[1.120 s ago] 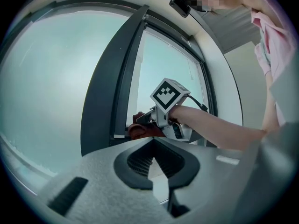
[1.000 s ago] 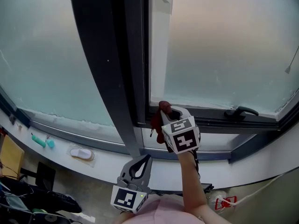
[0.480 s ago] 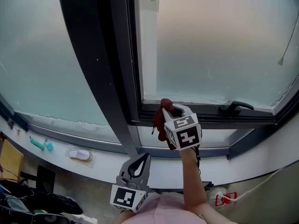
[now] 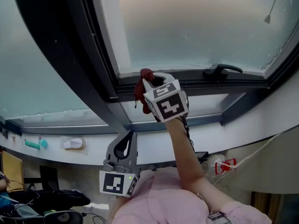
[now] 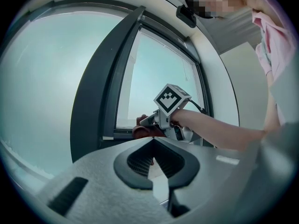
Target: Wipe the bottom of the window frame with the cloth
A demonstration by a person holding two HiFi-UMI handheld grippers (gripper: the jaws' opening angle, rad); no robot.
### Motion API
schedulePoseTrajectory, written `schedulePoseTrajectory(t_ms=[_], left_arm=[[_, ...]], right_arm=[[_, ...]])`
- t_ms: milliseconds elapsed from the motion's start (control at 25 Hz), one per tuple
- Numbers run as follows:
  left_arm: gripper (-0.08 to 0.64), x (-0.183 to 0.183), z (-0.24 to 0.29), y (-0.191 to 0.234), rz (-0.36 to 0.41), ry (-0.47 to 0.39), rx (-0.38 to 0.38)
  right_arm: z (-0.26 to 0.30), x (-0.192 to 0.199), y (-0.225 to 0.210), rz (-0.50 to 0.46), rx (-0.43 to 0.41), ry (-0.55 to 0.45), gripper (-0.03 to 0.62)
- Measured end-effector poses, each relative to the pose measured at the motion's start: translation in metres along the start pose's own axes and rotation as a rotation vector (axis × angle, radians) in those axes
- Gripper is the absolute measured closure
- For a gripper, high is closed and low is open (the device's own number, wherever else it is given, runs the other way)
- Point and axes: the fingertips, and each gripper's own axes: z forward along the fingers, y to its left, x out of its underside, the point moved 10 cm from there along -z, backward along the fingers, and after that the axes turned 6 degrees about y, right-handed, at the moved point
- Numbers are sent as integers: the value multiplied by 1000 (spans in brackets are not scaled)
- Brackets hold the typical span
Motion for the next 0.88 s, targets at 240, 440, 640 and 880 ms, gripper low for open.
schedulePoseTrajectory(t_ms=[240, 440, 640, 880], left_arm=[[560, 8, -6, -4, -3, 36, 17], [560, 14, -2, -9, -3, 73, 29], [560, 14, 3, -14, 7, 87, 46], [560, 13, 8, -19, 6, 83, 52]], right_arm=[[-3, 1, 4, -9, 36, -26, 529], [-6, 6, 4, -2, 36, -41, 528], [-9, 8, -2, 24, 14, -44, 528], [-14, 13, -8, 37, -1, -37, 528]])
